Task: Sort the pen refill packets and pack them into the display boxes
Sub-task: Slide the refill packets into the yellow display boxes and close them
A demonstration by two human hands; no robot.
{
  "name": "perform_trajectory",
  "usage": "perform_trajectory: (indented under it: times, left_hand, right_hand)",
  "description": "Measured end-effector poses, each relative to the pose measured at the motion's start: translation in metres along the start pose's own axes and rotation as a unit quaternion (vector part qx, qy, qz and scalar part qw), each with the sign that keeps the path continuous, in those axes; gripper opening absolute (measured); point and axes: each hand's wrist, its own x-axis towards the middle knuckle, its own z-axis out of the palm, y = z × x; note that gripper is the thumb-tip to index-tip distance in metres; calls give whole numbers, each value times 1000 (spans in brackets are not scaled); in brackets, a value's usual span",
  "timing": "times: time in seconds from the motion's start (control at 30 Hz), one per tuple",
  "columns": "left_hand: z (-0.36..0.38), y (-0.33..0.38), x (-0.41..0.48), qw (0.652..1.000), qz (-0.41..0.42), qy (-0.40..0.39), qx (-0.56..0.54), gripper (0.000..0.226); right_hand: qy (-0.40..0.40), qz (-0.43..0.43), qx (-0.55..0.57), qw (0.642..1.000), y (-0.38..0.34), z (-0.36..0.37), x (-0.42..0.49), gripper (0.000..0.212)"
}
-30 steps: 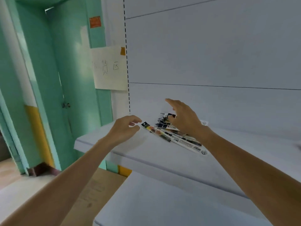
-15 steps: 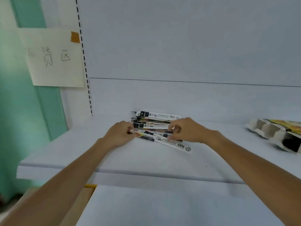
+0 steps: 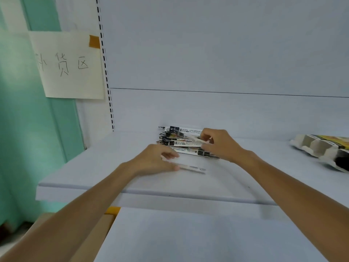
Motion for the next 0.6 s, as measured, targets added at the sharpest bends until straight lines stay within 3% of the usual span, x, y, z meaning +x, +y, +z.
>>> perform_trajectory:
  times: [0.1,0.17,0.27,0.37,0.47,0.53,0.6]
  left_hand:
    - [-5,2,1,999,3,17,-37,34]
    - [-16,-6,-3,996,0,84,-40,17]
    - [-27,-25,-12,987,-29,157,-1,23]
    - [-29,-33,-21,995,-44,65,61,36]
    - [-25,-30,-23,995,-23,5,95,38]
    - [-21,-26,-23,995,-7,-8,97,30]
    - [-20,-23,-25,996,-2,-9,91,26]
  right_hand:
    - [-51,-22,-20,998,-11,10,3,10]
    - [-83,-15,-3,996,-16,15,3,14]
    - [-128,5,12,992,-22,20,0,7]
    - [-159,1,13,987,-29,27,0,17]
    - [-102,7,11,995,-31,29,5,36]
    - [-49,19,-43,998,-18,26,10,27]
    - [-60,32,-132,989,-4,22,10,14]
